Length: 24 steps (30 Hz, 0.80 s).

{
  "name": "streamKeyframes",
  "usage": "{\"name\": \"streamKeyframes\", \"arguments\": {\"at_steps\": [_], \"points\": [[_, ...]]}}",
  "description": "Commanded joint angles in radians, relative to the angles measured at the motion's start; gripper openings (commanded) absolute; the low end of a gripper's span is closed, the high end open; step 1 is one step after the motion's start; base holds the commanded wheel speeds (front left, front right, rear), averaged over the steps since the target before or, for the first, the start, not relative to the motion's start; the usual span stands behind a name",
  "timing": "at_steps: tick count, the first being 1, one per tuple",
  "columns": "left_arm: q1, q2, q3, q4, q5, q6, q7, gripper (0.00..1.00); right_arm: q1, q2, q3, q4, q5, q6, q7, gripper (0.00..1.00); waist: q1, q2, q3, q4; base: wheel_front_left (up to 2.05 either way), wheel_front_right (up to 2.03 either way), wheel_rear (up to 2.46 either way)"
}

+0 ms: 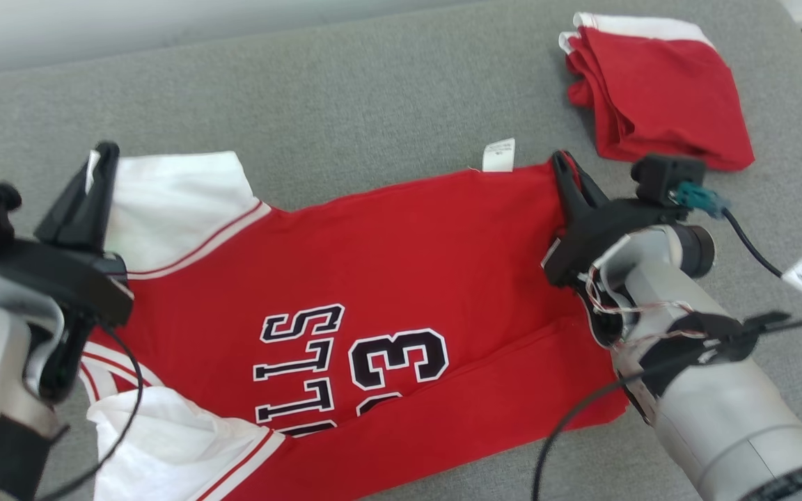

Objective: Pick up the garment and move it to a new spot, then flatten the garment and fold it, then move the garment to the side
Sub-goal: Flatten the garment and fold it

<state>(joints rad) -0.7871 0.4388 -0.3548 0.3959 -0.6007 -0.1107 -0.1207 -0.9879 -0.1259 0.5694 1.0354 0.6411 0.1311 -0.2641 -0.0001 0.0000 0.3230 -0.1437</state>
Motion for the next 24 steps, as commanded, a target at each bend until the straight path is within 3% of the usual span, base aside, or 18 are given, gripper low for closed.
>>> {"name": "streamKeyframes", "arguments": {"at_steps": [1, 12, 24], "points": [[0.025, 0.006, 0.004, -0.008, -0.015, 0.005, -0.006, 0.00, 0.019, -0.010, 0.007, -0.009, 0.010, -0.001, -0.001, 0.00, 0.0001, 0.0000, -0.024, 0.015, 0.00, 0.00, 0.00], [0.311, 0.016, 0.018, -0.292, -0.067, 0.069, -0.030, 0.00, 0.208, -0.138, 0.094, -0.230, 0.123, -0.001, -0.002, 0.00, 0.0001, 0.0000, -0.081, 0.053, 0.00, 0.00, 0.00], [0.535, -0.012, -0.006, -0.386, -0.071, 0.099, -0.104, 0.00, 0.358, -0.243, 0.136, -0.379, 0.182, -0.001, -0.002, 0.00, 0.0001, 0.0000, -0.127, 0.086, 0.00, 0.00, 0.00]]}}
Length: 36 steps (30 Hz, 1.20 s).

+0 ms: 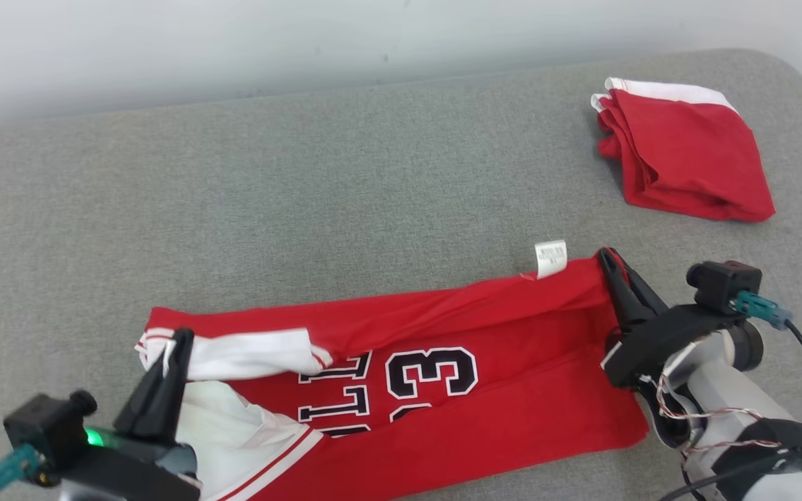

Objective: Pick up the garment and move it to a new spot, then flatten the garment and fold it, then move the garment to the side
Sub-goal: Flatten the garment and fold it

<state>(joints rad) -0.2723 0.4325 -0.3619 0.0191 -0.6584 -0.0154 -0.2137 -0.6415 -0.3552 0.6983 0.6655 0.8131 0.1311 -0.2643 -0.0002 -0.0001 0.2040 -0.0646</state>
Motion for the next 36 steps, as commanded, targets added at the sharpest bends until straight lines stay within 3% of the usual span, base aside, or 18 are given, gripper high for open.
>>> {"name": "streamKeyframes", "arguments": {"at_steps": [1, 10, 20, 21, 22, 23, 34, 35, 36], "points": [[0.036, -0.010, -0.001, -0.013, -0.015, 0.002, -0.015, 0.00, 0.022, -0.024, 0.011, -0.021, 0.017, -0.001, -0.002, 0.00, 0.0002, 0.0001, -0.011, 0.010, 0.00, 0.00, 0.00], [0.109, -0.049, -0.027, 0.035, 0.025, 0.006, -0.040, 0.00, 0.099, -0.098, 0.050, -0.094, 0.073, -0.001, -0.002, 0.00, 0.0002, 0.0001, -0.021, 0.034, 0.00, 0.00, 0.00], [0.145, -0.092, -0.035, 0.088, 0.060, 0.031, -0.047, 0.00, 0.130, -0.117, 0.074, -0.111, 0.075, -0.001, -0.002, 0.00, 0.0002, 0.0001, -0.027, 0.040, 0.00, 0.00, 0.00], [0.148, -0.096, -0.032, 0.094, 0.062, 0.030, -0.048, 0.00, 0.134, -0.116, 0.071, -0.111, 0.073, -0.001, -0.002, 0.12, 0.0002, 0.0001, -0.026, 0.042, 0.00, 0.00, 0.00], [0.149, -0.101, -0.030, 0.099, 0.065, 0.028, -0.049, 0.00, 0.137, -0.115, 0.060, -0.115, 0.068, -0.001, -0.002, 0.35, 0.0002, 0.0001, -0.026, 0.043, 0.00, 0.00, 0.00], [0.149, -0.106, -0.029, 0.103, 0.067, 0.024, -0.050, 0.00, 0.141, -0.113, 0.050, -0.118, 0.068, -0.001, -0.002, 1.00, 0.0002, 0.0001, -0.026, 0.044, 0.00, 0.00, 0.00], [0.164, -0.148, 0.015, 0.139, 0.087, 0.001, -0.052, 0.00, 0.227, -0.084, -0.127, -0.230, -0.020, -0.001, -0.002, 1.00, 0.0002, 0.0001, -0.035, 0.052, 0.00, 0.00, 0.00], [0.166, -0.153, 0.019, 0.142, 0.092, -0.001, -0.052, 0.20, 0.233, -0.082, -0.135, -0.234, -0.028, -0.001, -0.002, 1.00, 0.0002, 0.0001, -0.037, 0.052, 0.00, 0.00, 0.00], [0.167, -0.158, 0.026, 0.143, 0.096, -0.003, -0.052, 0.50, 0.240, -0.080, -0.142, -0.235, -0.033, -0.001, -0.002, 1.00, 0.0002, 0.0001, -0.039, 0.053, 0.00, 0.00, 0.00]]}}
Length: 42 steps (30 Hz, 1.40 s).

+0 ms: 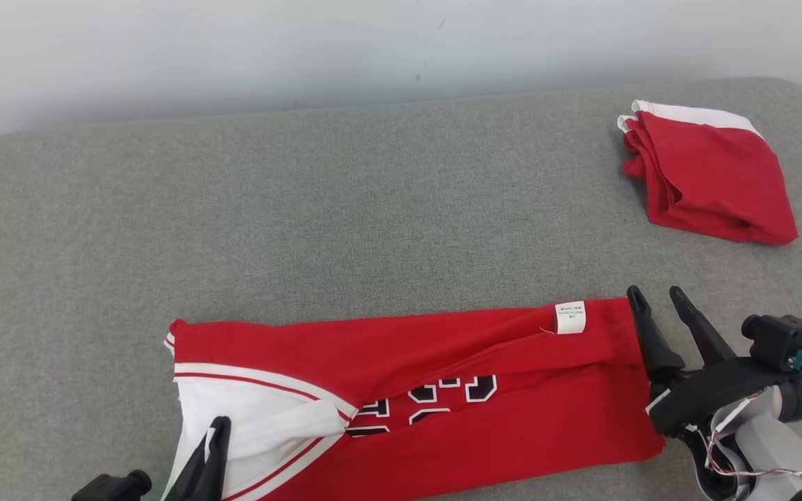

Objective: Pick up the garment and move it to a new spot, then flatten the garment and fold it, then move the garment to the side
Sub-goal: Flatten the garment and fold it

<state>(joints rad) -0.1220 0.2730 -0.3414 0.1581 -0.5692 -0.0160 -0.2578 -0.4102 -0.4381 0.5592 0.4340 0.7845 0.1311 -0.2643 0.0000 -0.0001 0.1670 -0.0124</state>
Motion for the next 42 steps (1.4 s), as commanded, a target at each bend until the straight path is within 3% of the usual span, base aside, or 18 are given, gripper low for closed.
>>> {"name": "streamKeyframes", "arguments": {"at_steps": [1, 23, 34, 41, 42], "points": [[0.019, -0.007, 0.013, 0.002, 0.010, -0.005, -0.008, 1.00, 0.015, 0.004, -0.008, -0.004, -0.010, -0.001, -0.002, 1.00, 0.0000, 0.0001, -0.004, 0.002, 0.00, 0.00, 0.00], [0.126, -0.158, 0.277, -0.133, 0.250, 0.041, -0.006, 1.00, 0.059, 0.055, -0.035, 0.136, -0.068, -0.001, -0.002, 1.00, 0.0000, 0.0001, -0.052, 0.018, 0.00, 0.00, 0.00], [0.146, -0.199, 0.366, -0.170, 0.327, 0.054, -0.007, 1.00, 0.028, 0.087, -0.027, 0.242, -0.073, -0.001, 0.006, 1.00, 0.0000, 0.0001, -0.055, 0.036, 0.00, 0.00, 0.00], [0.153, -0.212, 0.403, -0.174, 0.349, 0.039, -0.007, 1.00, 0.008, 0.111, -0.019, 0.310, -0.072, -0.001, 0.027, 1.00, 0.0000, 0.0001, -0.058, 0.049, 0.00, 0.00, 0.00], [0.153, -0.215, 0.407, -0.175, 0.350, 0.035, -0.007, 1.00, 0.001, 0.115, -0.013, 0.316, -0.072, -0.001, 0.026, 0.14, 0.0000, 0.0001, -0.058, 0.052, 0.00, 0.00, 0.00]]}}
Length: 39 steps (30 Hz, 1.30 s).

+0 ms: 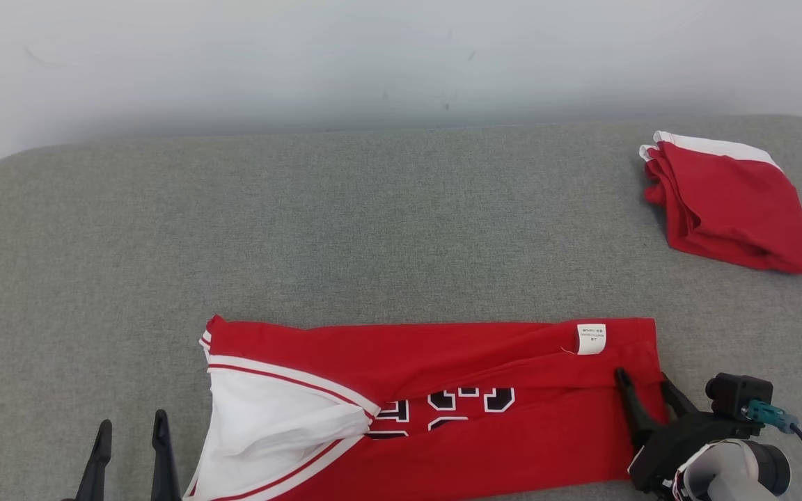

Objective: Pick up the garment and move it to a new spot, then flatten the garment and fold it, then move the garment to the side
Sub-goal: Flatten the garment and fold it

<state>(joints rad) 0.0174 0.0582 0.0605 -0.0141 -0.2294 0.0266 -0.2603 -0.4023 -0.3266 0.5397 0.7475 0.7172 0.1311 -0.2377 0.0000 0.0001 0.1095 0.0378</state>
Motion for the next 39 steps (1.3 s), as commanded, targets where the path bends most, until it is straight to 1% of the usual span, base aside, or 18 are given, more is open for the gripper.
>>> {"name": "streamKeyframes", "arguments": {"at_steps": [1, 8, 12, 18, 21, 24, 27, 34, 39], "points": [[0.013, -0.002, 0.007, -0.002, 0.010, -0.006, -0.004, 1.00, -0.012, 0.004, 0.008, 0.000, -0.007, -0.001, -0.005, 0.00, 0.0000, -0.0001, 0.000, 0.002, 0.00, 0.00, 0.00], [0.022, -0.006, 0.022, -0.003, 0.011, -0.008, -0.004, 1.00, -0.024, -0.010, -0.010, -0.009, -0.016, -0.001, -0.022, 0.00, 0.0000, -0.0001, -0.004, -0.009, 0.00, 0.00, 0.00], [0.025, -0.007, 0.029, -0.006, 0.010, -0.007, -0.004, 1.00, -0.026, -0.037, -0.038, -0.017, -0.022, -0.001, -0.029, 0.00, 0.0000, -0.0001, -0.009, -0.022, 0.00, 0.00, 0.00], [0.028, -0.007, 0.028, -0.012, -0.005, 0.007, -0.004, 1.00, -0.019, -0.088, -0.077, -0.040, -0.045, -0.001, -0.030, 0.00, 0.0000, -0.0001, -0.014, -0.041, 0.00, 0.00, 0.00], [0.027, -0.007, 0.031, -0.011, -0.007, 0.007, -0.004, 1.00, -0.018, -0.108, -0.082, -0.058, -0.059, -0.001, -0.030, 0.00, 0.0000, -0.0001, -0.017, -0.049, 0.00, 0.00, 0.00], [0.027, -0.007, 0.035, -0.009, -0.007, 0.007, -0.004, 1.00, -0.016, -0.114, -0.077, -0.078, -0.061, -0.001, -0.028, 0.00, 0.0000, -0.0001, -0.020, -0.054, 0.00, 0.00, 0.00], [0.030, -0.007, 0.034, -0.011, -0.007, 0.010, -0.004, 1.00, -0.004, -0.108, -0.037, -0.156, -0.012, -0.001, -0.006, 0.00, 0.0000, -0.0001, -0.024, -0.058, 0.00, 0.00, 0.00], [0.032, -0.007, 0.039, -0.016, -0.006, 0.010, -0.004, 1.00, 0.022, -0.162, 0.126, -0.414, 0.132, 0.000, 0.062, 0.00, 0.0000, -0.0001, -0.028, -0.060, 0.00, 0.00, 0.00], [0.020, -0.007, 0.033, -0.012, -0.008, 0.008, -0.004, 1.00, 0.011, -0.176, 0.216, -0.538, 0.239, 0.000, 0.087, 0.00, 0.0000, -0.0001, -0.026, -0.046, 0.00, 0.00, 0.00]]}}
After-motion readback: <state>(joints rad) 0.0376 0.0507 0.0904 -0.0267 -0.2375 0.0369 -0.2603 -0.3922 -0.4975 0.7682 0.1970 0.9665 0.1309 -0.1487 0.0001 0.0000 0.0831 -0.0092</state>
